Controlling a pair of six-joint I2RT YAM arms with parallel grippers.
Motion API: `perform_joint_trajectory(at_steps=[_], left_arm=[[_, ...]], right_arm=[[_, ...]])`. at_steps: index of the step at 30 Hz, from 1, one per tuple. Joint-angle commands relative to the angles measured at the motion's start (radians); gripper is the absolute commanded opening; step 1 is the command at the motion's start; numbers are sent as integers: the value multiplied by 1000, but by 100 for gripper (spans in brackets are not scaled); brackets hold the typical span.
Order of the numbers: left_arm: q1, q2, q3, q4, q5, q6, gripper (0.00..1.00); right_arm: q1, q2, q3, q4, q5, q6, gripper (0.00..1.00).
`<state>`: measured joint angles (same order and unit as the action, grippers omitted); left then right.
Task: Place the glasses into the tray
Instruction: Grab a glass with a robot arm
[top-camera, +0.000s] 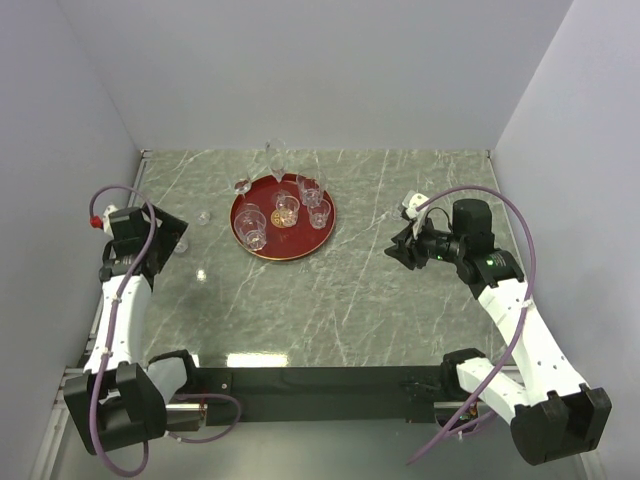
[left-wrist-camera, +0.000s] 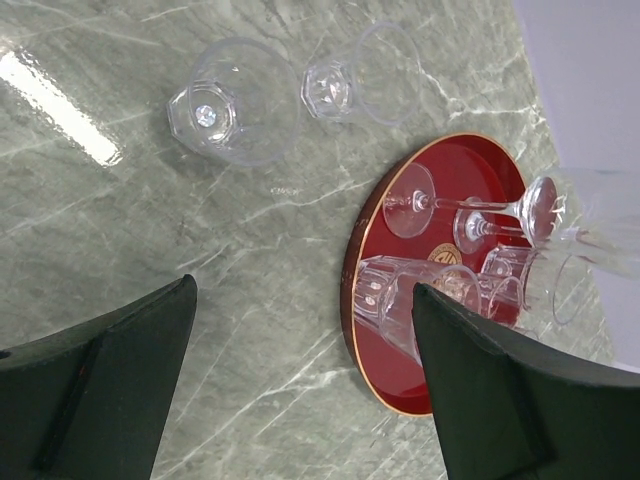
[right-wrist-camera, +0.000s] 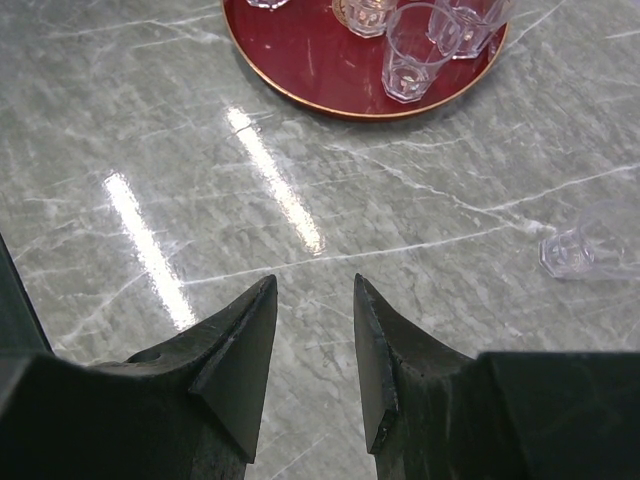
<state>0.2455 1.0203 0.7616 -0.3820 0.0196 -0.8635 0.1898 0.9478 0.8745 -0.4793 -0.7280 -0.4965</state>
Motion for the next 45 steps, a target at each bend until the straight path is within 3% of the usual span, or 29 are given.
perform_joint_trajectory(at_steps=[1,45], left_arm=[[11,9,50,15,-17,-22,95],[54,127,61,42,-1,-23,96]], right_arm=[[-10,0,-6,30,-11,-11,44],[-12,2,-6,25,-17,-20,44]])
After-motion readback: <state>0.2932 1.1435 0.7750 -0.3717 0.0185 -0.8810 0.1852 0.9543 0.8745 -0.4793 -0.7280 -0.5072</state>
